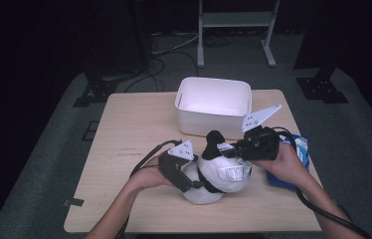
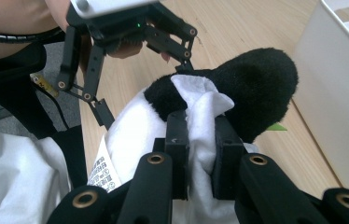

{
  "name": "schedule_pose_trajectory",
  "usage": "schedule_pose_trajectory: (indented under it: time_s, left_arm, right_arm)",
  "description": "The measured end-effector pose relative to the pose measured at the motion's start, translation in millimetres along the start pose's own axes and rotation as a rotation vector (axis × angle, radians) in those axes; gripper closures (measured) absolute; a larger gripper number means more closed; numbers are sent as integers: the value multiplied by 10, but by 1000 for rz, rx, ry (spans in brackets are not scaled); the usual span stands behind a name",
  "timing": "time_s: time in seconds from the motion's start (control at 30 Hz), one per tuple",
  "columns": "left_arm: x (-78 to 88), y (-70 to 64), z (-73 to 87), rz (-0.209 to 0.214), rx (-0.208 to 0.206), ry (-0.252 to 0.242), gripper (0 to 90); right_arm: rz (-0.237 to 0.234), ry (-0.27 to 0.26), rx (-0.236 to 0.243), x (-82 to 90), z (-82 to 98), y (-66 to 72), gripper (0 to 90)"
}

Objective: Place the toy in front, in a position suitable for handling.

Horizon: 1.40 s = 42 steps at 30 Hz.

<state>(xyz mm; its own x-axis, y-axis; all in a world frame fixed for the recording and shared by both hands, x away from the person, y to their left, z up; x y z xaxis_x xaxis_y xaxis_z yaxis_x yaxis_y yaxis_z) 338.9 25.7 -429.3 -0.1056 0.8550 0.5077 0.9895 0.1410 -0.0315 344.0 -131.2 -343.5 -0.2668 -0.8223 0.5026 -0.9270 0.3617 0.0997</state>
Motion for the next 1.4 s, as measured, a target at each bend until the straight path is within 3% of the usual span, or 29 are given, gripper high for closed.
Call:
schedule_pose_trajectory:
  time_s: [0.27,0.33,0.53,0.73,1.03,1.2,1.4]
  left_arm:
    - [-140,8,18,-10,-2,-19,37]
    - [-134,12,5,-6,-2,-36,56]
    - [-53,15,-19,-7,-13,-77,221]
    - [74,18,-32,-20,-35,-63,239]
    - [268,41,19,-49,-39,-46,241]
    - [215,41,22,-55,-41,-21,239]
    - [123,26,-22,-55,-47,9,238]
  right_arm:
    - [-15,-5,-11,-38,29,12,794]
    - [-14,-5,-9,-49,26,14,794]
    - [-23,-35,-24,-68,30,-1,794]
    - [-48,-76,-18,-127,-54,37,794]
    - [-67,-81,2,-258,-120,106,794]
    - [-10,-13,15,-215,-18,41,793]
    - [24,-7,17,-121,56,5,794]
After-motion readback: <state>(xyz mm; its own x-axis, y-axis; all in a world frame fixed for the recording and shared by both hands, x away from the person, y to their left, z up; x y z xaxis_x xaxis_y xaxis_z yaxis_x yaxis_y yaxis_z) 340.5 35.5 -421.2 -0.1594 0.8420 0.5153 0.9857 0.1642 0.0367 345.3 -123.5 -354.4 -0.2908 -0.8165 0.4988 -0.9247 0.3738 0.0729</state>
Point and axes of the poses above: each handheld gripper's, and its own axes: x roughly backward along the jaws, z roughly out of its underside, y roughly to its left, the point moved 7 cm from there along -x, roughly forward along the jaws, and after that the axes turned 11 degrees about -y, right-handed, at the moved point
